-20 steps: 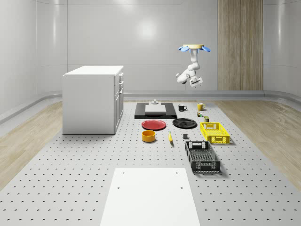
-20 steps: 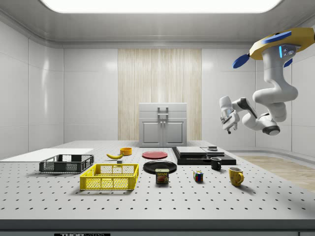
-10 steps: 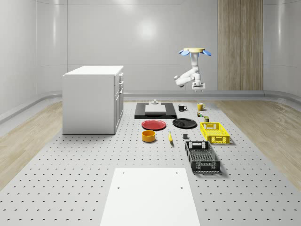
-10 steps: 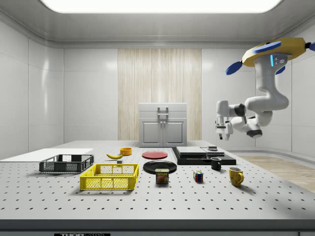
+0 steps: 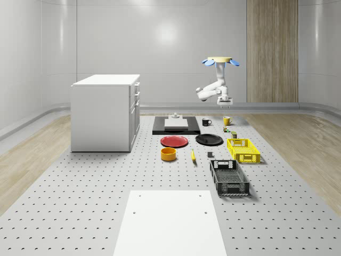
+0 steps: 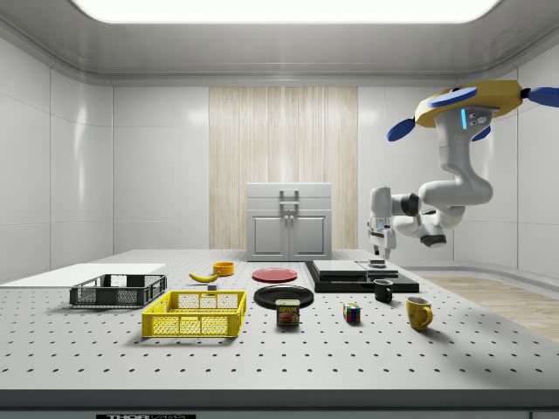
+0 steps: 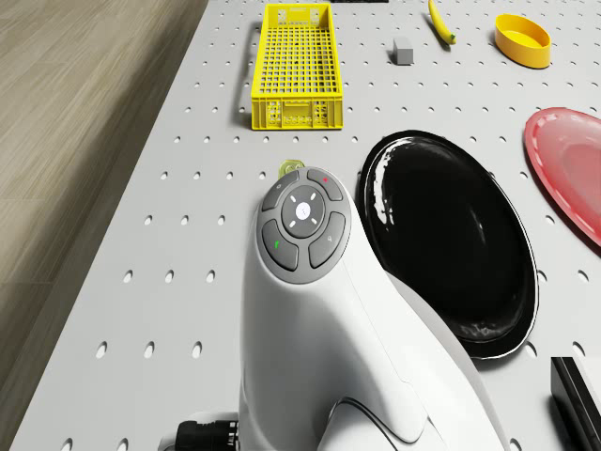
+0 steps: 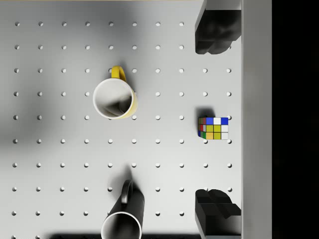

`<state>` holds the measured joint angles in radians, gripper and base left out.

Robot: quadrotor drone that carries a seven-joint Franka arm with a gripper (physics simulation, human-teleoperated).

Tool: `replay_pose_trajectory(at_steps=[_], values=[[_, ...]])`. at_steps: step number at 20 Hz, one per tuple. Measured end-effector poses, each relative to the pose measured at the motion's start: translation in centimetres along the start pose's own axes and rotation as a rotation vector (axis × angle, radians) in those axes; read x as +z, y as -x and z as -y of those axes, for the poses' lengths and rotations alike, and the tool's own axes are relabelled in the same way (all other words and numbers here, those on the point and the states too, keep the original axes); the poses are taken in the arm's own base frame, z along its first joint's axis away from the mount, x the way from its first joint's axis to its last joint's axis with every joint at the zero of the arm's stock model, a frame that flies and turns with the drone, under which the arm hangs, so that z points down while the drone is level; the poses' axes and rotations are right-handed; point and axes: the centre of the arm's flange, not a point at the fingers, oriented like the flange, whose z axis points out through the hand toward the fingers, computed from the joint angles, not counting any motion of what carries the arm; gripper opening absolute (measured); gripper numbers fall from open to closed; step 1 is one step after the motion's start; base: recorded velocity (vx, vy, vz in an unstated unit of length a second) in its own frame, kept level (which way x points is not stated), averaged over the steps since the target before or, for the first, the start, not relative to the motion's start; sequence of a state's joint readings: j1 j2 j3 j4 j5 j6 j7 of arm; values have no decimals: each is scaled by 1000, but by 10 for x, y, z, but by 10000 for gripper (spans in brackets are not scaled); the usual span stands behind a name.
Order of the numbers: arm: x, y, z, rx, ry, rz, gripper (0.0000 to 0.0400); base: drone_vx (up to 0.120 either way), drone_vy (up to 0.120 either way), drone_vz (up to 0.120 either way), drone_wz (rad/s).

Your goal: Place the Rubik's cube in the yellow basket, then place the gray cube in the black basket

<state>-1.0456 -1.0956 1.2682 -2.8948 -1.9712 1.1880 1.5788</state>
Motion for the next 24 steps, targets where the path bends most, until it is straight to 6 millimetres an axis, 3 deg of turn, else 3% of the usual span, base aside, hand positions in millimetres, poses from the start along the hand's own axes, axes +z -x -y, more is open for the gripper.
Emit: replay_pose_trajectory(at_steps=[17,24], values=[[0,1,1,0,6,-6,400,120,-16,-120,0],[0,1,1,0,6,-7,400,11,0,-120,0]])
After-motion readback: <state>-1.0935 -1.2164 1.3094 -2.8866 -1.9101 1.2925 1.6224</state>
